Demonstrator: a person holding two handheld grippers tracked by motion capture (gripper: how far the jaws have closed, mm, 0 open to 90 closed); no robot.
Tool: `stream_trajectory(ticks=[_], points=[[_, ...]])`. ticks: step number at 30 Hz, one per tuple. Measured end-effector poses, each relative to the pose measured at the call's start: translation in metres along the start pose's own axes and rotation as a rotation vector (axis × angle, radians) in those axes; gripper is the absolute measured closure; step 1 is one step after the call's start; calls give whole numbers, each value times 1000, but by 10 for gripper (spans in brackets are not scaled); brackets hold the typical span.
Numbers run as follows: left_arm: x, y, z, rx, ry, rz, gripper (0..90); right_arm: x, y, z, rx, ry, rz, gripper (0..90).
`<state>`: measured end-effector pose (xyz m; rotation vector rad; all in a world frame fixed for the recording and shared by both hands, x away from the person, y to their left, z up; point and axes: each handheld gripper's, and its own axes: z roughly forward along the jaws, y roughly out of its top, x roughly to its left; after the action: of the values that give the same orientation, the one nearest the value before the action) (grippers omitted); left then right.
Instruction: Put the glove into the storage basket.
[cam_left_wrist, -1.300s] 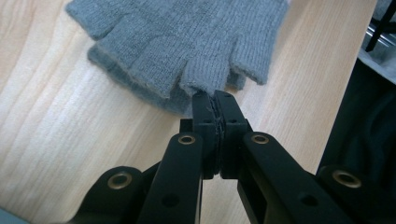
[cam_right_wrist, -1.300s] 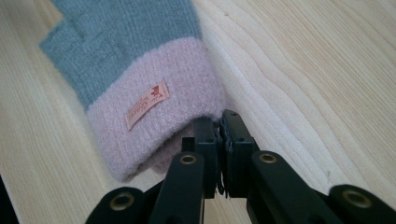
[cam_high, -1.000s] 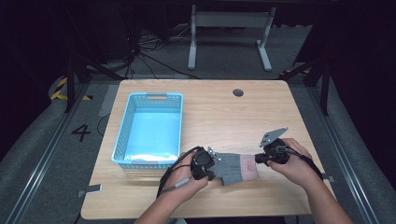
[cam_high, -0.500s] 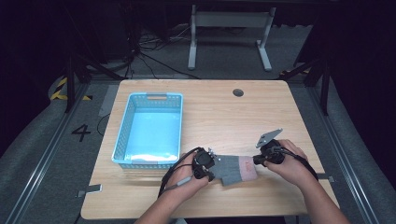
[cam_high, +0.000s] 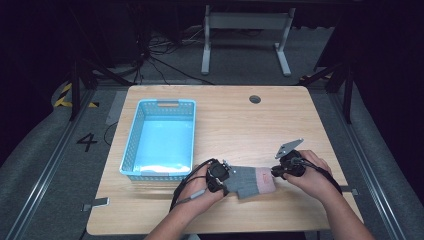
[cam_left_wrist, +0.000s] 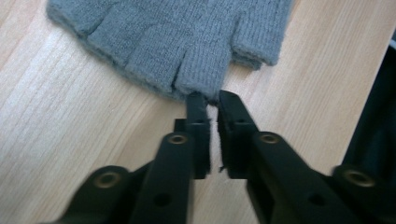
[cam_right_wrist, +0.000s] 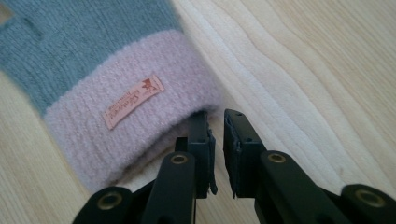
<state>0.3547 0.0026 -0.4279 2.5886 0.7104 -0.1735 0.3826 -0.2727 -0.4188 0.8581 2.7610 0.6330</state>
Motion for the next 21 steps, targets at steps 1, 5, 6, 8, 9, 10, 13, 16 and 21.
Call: stream_trajectory(ticks=[1,5,6,8,9,10,13,16,21], points=[[0,0,-1,7,0,4,770,-1,-1,-1,-4,-3,-1,806],[-1,0,-7,2,3,4,695,-2,-4,-5,-4,-14,9,787],[-2,0,-9,-2,2,6,683,-3,-4,-6,-4,-13,10,783],[-4,1,-15,-9,7,8,651,-3,-6,-10,-12,-18,16,774],[-6,2,-17,-17,15,13,629,-3,-7,-11,-16,-19,19,768],[-8,3,-21,-30,21,18,613,-4,-8,-13,-14,-21,27,763],[-13,6,-26,-60,29,26,577,-6,-12,-18,-25,-31,44,752],[-18,10,-30,-87,43,32,525,-8,-16,-23,-33,-38,55,741],[-21,15,-31,-127,72,30,428,-9,-21,-30,-36,-41,83,711]])
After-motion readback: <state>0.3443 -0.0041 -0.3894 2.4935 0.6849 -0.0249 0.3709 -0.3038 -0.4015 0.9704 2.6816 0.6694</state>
